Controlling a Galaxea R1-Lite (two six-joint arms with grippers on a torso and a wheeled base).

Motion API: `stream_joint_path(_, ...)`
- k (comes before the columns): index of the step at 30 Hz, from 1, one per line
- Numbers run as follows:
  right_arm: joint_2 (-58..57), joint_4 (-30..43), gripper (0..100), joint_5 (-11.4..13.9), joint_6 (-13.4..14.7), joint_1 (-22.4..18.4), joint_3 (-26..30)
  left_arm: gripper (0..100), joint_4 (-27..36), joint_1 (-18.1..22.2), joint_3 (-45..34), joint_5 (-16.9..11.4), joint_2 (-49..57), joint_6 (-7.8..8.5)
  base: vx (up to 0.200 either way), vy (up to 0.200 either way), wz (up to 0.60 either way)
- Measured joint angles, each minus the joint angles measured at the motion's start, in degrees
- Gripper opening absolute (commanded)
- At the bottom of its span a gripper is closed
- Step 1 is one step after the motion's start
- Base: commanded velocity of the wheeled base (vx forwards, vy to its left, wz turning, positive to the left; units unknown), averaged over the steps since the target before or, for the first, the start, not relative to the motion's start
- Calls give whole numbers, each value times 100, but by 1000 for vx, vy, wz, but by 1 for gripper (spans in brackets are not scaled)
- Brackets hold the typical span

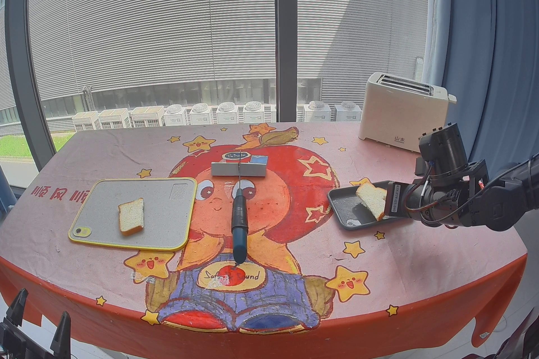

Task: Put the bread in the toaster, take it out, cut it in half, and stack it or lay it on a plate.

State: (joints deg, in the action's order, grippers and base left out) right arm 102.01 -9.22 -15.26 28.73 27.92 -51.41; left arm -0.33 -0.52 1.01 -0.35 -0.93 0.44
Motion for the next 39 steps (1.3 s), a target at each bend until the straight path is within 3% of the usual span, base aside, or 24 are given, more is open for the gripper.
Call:
stream_joint_path(14,140,-477,0,-12,-16,-63,63,100,1,0,0,0,0,0,0,0,0)
stream_joint_path(15,151,-472,100,-11,-16,-63,67,100,1,0,0,2,0,0,0,0,0)
stream_joint_path(39,13,-482,100,-11,-11,68,124,100,1,0,0,0,0,0,0,0,0)
